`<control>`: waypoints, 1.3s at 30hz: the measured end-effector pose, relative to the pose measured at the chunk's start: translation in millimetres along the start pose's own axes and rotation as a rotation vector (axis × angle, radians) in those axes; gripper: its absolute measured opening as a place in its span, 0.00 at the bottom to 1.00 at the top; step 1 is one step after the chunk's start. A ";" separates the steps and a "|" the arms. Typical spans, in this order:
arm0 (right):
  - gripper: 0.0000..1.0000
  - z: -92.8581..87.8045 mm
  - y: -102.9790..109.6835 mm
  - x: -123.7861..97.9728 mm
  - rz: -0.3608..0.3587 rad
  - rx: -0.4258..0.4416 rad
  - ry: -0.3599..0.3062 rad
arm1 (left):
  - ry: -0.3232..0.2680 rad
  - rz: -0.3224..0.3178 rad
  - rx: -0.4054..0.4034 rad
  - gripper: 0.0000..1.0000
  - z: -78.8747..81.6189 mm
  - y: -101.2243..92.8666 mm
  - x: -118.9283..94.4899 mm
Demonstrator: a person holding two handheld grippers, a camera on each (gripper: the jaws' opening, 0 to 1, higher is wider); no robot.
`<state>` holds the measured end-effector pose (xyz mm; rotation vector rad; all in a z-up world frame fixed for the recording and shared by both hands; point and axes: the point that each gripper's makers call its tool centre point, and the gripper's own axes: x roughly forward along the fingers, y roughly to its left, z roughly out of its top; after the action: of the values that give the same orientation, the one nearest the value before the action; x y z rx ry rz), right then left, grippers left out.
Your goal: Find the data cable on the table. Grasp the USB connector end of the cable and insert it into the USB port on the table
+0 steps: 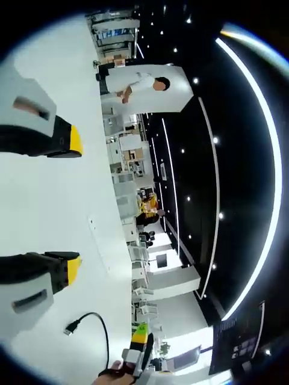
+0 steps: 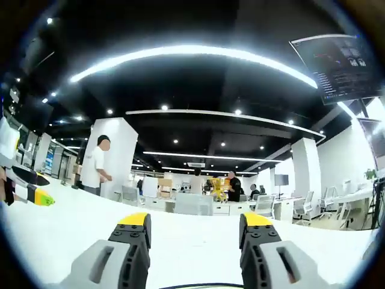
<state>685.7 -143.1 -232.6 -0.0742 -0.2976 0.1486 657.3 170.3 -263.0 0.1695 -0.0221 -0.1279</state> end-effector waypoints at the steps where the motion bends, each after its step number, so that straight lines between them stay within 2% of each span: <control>1: 0.60 0.0 -0.1 0.1 -0.001 0.000 0.000 | 0.000 -0.001 0.000 0.63 -0.1 -0.3 0.1; 39: 0.59 -1.7 1.1 -0.4 0.005 0.009 0.007 | 0.015 -0.013 0.011 0.63 -3.1 -2.5 1.4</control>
<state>685.7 -142.2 -234.4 -0.0662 -0.2897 0.1543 658.4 168.2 -266.4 0.1813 -0.0070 -0.1391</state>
